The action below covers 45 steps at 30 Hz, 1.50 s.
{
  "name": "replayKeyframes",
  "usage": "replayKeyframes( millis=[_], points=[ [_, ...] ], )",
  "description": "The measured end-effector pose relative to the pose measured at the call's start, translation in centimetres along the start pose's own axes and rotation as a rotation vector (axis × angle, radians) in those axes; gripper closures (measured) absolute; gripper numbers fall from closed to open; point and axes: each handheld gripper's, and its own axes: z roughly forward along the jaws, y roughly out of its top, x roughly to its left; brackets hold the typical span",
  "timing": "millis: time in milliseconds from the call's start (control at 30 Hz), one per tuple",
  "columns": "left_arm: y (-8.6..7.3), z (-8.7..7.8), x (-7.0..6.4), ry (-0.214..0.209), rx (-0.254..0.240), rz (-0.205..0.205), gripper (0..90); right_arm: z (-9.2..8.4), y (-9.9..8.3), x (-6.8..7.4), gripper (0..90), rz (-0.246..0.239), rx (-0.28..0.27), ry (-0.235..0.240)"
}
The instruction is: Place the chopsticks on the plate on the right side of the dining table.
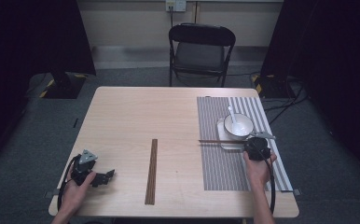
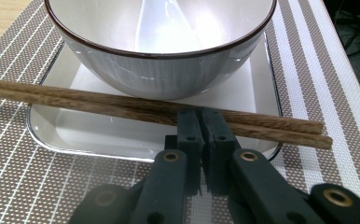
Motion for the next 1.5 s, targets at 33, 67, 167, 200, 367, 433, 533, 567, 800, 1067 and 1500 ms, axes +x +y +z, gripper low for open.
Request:
replayKeyframes(
  millis=[33, 67, 167, 200, 367, 433, 533, 567, 800, 1067, 1500],
  points=[
    [0.0, 0.0, 0.0, 0.0, 0.0, 0.001, 0.5, 0.0, 0.0, 0.0, 86.6, -0.003, -0.002, -0.002],
    [0.0, 0.0, 0.0, 0.0, 0.0, 0.0, 0.5, 0.0, 0.0, 0.0, 86.5, -0.003, -0.002, -0.001],
    [0.0, 0.0, 0.0, 0.0, 0.0, 0.0, 0.5, 0.1, 0.0, 0.0, 86.3, -0.004, -0.003, 0.0],
    [0.0, 0.0, 0.0, 0.0, 0.0, 0.001, 0.4, 0.1, 0.0, -0.1, 86.1, -0.001, -0.005, 0.004],
    [0.0, 0.0, 0.0, 0.0, 0.0, 0.0, 0.5, 0.1, 0.0, -0.1, 84.5, 0.007, -0.008, 0.004],
    [0.0, 0.0, 0.0, 0.0, 0.0, 0.001, 0.4, 0.1, 0.0, -0.1, 84.5, 0.005, -0.008, 0.009],
    [0.0, 0.0, 0.0, 0.0, 0.0, 0.0, 0.5, -0.2, 0.0, 0.6, 84.8, -0.008, -0.016, 0.027],
    [0.0, 0.0, 0.0, 0.0, 0.0, 0.0, 0.5, -0.3, 0.0, 0.8, 85.4, -0.015, -0.021, 0.035],
    [0.0, 0.0, 0.0, 0.0, 0.0, 0.0, 0.5, -0.7, -0.1, 2.7, 88.0, -0.035, -0.026, 0.083],
    [0.0, 0.0, 0.0, 0.0, 0.0, 0.0, 0.5, -0.4, -0.1, 3.8, 90.0, -0.043, -0.022, 0.125],
    [0.0, 0.0, -0.1, 0.001, -0.006, -0.009, 0.5, 0.1, 0.0, 4.0, 89.9, -0.061, -0.014, 0.12]
  ],
)
